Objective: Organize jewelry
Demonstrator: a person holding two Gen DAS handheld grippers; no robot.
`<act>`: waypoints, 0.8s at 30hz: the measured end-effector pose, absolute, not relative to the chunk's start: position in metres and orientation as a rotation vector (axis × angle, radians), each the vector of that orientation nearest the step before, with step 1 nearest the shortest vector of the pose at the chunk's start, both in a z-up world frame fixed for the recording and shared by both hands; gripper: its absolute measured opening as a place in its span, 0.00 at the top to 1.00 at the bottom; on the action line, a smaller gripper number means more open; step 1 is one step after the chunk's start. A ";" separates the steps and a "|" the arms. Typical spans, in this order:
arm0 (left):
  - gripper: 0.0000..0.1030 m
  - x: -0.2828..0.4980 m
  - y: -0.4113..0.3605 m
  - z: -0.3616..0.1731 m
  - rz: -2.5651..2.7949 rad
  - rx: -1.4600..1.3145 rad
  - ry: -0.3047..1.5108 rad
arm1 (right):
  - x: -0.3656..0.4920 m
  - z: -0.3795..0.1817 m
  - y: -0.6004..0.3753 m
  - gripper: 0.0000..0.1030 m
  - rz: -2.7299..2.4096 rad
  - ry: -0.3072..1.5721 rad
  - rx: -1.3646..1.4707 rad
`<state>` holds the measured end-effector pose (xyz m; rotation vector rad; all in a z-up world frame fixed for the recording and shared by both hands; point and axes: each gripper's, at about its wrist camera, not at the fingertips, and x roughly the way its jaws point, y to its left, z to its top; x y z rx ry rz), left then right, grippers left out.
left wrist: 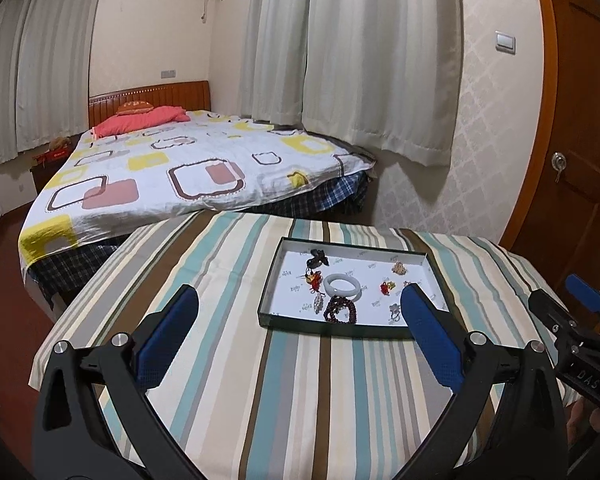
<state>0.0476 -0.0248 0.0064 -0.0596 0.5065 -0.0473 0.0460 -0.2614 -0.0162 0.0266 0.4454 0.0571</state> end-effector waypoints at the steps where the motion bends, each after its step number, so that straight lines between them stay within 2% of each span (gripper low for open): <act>1: 0.04 0.046 -0.025 0.007 -0.048 -0.059 0.505 | 0.045 -0.015 -0.261 0.19 0.058 0.442 0.027; 24: 0.04 0.035 -0.024 0.011 -0.056 -0.056 0.498 | 0.036 -0.011 -0.259 0.19 0.062 0.428 0.023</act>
